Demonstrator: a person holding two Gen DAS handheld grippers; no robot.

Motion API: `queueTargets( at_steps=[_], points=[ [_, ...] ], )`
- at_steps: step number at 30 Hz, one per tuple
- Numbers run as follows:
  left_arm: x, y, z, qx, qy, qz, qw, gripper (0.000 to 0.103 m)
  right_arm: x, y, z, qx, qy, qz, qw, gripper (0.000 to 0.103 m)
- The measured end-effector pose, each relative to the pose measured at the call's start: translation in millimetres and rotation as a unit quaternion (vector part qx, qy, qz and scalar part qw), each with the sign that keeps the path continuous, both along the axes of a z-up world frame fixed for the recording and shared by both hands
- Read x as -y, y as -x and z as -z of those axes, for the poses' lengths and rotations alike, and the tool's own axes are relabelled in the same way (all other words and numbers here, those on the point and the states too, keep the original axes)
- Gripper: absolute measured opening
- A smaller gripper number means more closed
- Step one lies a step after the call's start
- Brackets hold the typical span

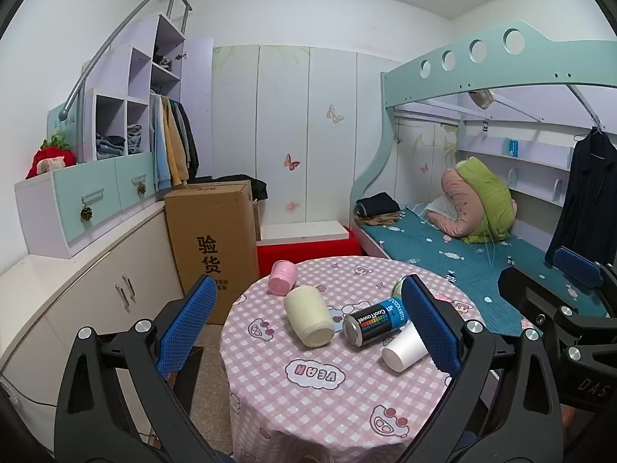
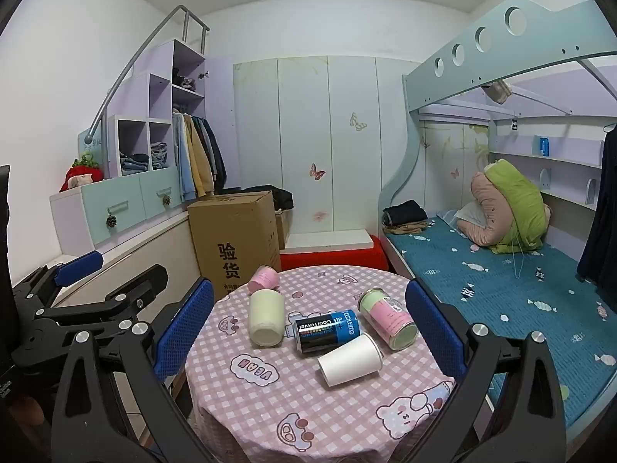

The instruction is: Flip cup upright

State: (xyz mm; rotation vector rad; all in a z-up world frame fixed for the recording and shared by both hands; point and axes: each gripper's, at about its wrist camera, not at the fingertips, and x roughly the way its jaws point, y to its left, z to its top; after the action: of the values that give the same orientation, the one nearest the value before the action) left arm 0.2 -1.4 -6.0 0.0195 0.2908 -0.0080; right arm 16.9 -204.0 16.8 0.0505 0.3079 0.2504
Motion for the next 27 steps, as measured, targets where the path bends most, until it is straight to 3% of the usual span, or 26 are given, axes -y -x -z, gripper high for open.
queueTargets(
  at_steps=[27],
  points=[
    [2,-15,1,-0.009,-0.003,0.002,1.0000,0.097,-1,-13,6,-0.018,-0.004,0.002,1.000,0.096]
  ],
)
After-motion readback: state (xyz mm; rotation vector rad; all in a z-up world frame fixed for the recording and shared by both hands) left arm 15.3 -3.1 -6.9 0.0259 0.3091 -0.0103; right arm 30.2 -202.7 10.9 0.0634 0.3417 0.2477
